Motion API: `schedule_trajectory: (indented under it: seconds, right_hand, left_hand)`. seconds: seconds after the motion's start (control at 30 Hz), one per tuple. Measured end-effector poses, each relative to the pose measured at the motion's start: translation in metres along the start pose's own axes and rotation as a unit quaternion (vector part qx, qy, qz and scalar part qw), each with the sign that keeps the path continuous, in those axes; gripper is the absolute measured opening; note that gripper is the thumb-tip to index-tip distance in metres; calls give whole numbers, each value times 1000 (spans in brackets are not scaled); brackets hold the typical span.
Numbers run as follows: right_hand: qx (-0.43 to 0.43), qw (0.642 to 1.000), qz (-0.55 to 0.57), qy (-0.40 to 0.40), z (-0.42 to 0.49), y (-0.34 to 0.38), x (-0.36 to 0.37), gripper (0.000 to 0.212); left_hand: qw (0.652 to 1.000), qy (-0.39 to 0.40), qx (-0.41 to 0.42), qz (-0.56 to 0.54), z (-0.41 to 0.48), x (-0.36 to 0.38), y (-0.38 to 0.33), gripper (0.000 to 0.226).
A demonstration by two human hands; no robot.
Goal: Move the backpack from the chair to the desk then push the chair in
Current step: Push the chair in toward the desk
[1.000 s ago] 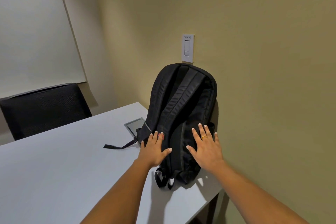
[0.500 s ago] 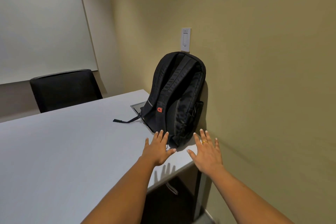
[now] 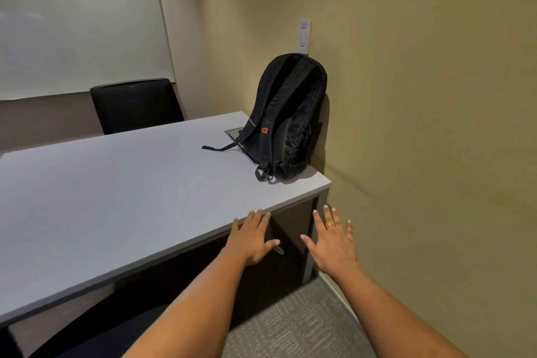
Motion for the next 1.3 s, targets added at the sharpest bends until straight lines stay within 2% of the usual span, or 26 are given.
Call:
schedule_trajectory:
  seconds: [0.27,0.63,1.03,1.3]
  right_hand:
    - [45,999,16,4,-79,22,14,70]
    - [112,991,67,32,-211,84,55,70]
    - [186,982,42,4,-336,109,48,71]
    - [231,972,39,-14,-430,147,45,71]
  left_hand:
    - [999,17,44,10,-70,24,5,70]
    - [992,73,92,43,-178,76,54,71]
    - [984,69,159,29,-259,88,36,72]
    - [975,47,209,65,-353,87,42,72]
Point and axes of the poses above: each hand's wrist, its own z-axis towards the middle knuckle, its own x-axis out of the palm, y = z × x, the point moved 6 cm from there along z, towards the middle knuckle, and after that the axes turned 3 degrees about y, right-handed, at the moved point
